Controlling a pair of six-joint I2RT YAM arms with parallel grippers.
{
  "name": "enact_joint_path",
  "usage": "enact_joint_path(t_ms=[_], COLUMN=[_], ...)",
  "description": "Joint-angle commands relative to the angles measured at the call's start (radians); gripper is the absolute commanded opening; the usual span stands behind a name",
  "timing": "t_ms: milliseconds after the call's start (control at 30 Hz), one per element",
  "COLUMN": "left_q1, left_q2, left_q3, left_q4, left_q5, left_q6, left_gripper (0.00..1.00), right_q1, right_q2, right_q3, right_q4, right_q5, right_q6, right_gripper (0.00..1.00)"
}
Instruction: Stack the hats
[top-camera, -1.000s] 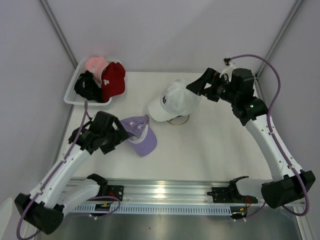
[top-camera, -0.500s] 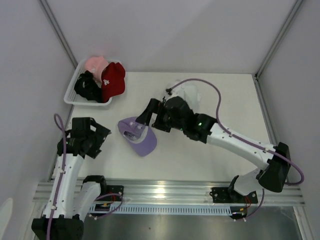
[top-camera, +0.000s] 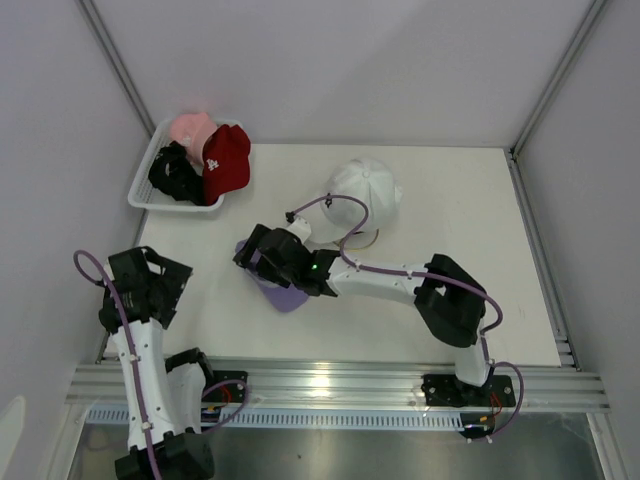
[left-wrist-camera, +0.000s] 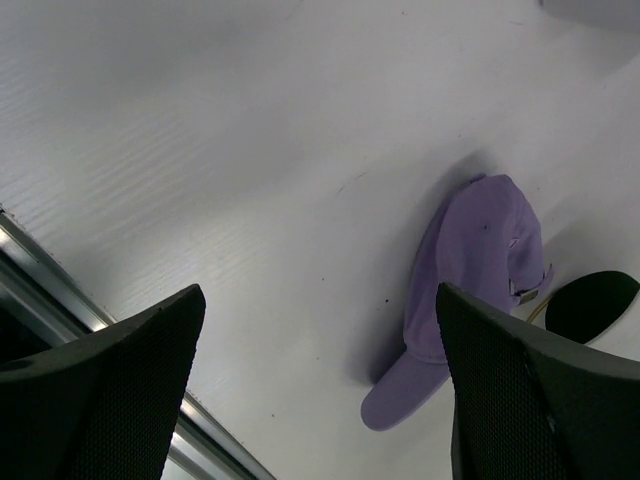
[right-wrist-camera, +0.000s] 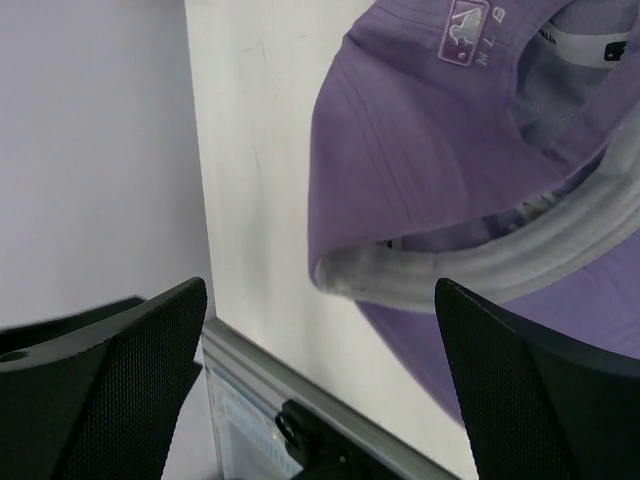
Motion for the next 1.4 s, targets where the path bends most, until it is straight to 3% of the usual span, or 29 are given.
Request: enact_joint_path(t_ms=[0,267,433,533,633,667,700,800,867,1033,1100,1233,1367], left_q1=[0.06,0.137,0.146,0.148,0.149,0.149,0.151,0.159,0.177,0.243,0.26,0.271,0.272], left_q2=[-0.027,0.002,0.004,-0.005,-0.013,-0.015,-0.018,-0.034,-0.045,-0.042,-0.042,-0.048,-0.035], left_q3=[-0.019,-0.021,-0.016,-0.019,-0.028,-0.031,-0.034,-0.044,-0.057,-0.143,-0.16,-0.176,-0.208], left_q4=[0.037,0.069,0.072,0.083,0.095,0.098,0.103,0.11,0.132,0.285,0.367,0.432,0.55], left_q5=[0.078,0.114,0.105,0.11,0.147,0.166,0.173,0.241,0.3,0.642,0.768,0.854,0.957], left_q6=[0.08,0.152,0.161,0.17,0.179,0.182,0.185,0.187,0.176,0.111,0.072,-0.05,-0.196], left_gripper=[1.0,1.0,1.0,0.99,0.99,1.0,0.99,1.0,1.0,0.99,1.0,1.0,0.99], right_q1=[0.001,0.003,-0.013,-0.042,-0.083,-0.091,-0.1,-0.102,-0.099,-0.105,-0.112,-0.12,-0.144], right_q2=[0.066,0.192,0.244,0.254,0.298,0.313,0.329,0.332,0.277,0.169,0.136,0.085,0.034], right_q3=[0.049,0.211,0.246,0.295,0.412,0.456,0.537,0.587,0.558,0.517,0.507,0.48,0.406], right_q4=[0.107,0.024,0.036,0.026,-0.02,-0.045,-0.075,-0.044,0.067,0.311,0.409,0.464,0.547], right_q5=[0.082,0.08,0.053,0.053,-0.011,-0.034,-0.077,-0.14,-0.16,-0.271,-0.414,-0.49,-0.506], right_q6=[0.083,0.105,0.044,-0.012,-0.102,-0.143,-0.165,-0.268,-0.314,-0.495,-0.545,-0.663,-0.682], right_gripper=[1.0,0.96,0.77,0.58,0.25,0.03,0.0,0.0,0.0,0.0,0.0,0.0,0.0])
